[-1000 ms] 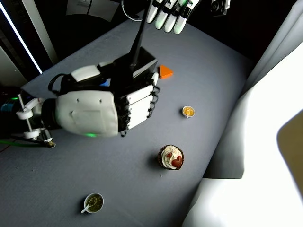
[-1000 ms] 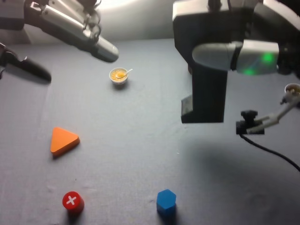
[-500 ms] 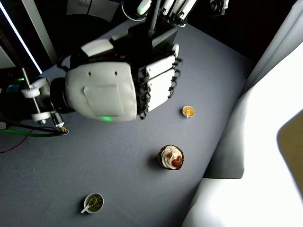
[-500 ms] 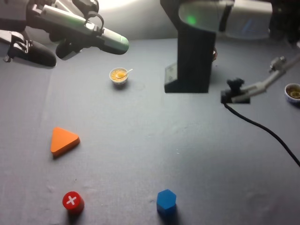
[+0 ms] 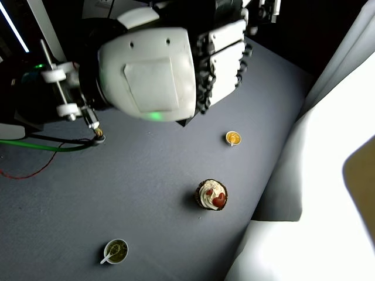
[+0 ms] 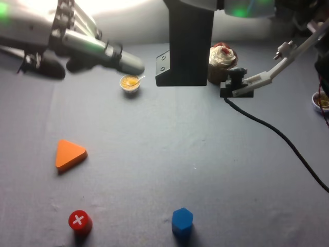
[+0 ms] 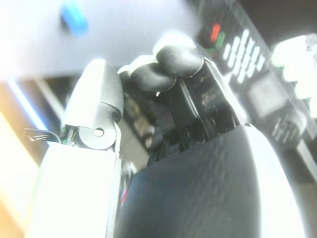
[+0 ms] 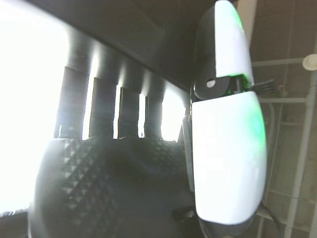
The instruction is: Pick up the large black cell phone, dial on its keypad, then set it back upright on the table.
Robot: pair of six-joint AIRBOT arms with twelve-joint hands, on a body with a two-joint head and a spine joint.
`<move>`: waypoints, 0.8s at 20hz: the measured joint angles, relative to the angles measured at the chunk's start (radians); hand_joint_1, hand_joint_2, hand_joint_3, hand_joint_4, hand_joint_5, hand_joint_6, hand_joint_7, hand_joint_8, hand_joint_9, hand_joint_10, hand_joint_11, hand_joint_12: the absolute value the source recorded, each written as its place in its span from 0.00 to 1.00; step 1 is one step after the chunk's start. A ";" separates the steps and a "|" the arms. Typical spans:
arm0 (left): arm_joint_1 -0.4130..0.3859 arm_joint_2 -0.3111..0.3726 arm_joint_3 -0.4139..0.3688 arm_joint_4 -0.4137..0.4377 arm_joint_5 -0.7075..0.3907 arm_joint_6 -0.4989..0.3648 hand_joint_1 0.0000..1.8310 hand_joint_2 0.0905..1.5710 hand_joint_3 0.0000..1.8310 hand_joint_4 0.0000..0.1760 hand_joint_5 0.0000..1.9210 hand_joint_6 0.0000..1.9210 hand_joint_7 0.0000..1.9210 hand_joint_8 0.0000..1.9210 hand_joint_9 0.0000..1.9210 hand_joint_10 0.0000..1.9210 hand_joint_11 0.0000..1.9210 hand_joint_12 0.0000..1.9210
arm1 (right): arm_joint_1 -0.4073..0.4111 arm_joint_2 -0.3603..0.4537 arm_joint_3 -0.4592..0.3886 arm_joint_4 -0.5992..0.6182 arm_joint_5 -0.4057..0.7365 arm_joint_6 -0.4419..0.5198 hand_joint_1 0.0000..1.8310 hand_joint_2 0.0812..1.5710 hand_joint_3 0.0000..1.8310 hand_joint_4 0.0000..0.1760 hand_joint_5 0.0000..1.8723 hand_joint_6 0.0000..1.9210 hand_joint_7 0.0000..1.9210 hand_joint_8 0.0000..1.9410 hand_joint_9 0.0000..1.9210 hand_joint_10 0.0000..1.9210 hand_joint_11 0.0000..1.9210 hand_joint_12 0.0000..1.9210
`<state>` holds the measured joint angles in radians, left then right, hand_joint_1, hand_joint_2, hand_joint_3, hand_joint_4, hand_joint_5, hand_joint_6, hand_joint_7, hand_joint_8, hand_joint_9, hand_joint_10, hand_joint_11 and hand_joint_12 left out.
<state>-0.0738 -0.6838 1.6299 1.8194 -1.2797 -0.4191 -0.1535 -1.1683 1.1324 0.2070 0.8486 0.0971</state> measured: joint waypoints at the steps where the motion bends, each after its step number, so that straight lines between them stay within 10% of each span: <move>1: 0.000 0.000 -0.001 -0.011 0.024 0.004 0.71 0.81 0.01 0.50 0.00 0.00 0.32 0.86 0.42 1.00 0.39 1.00 | 0.000 0.000 -0.009 -0.001 -0.002 -0.004 0.74 0.73 0.00 0.00 0.49 0.48 0.41 0.67 0.42 0.75 0.41 0.72; 16: 0.016 -0.008 -0.056 -0.047 0.214 0.031 0.71 0.81 0.02 0.55 0.00 0.00 0.32 0.86 0.43 1.00 0.38 1.00 | -0.006 0.005 0.005 0.003 -0.012 -0.016 0.75 0.71 0.00 0.00 0.51 0.44 0.45 0.63 0.44 0.71 0.42 0.72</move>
<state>-0.0578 -0.6922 1.5738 1.7729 -1.0653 -0.3878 -0.1600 -1.1633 1.1378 0.2100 0.8364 0.0811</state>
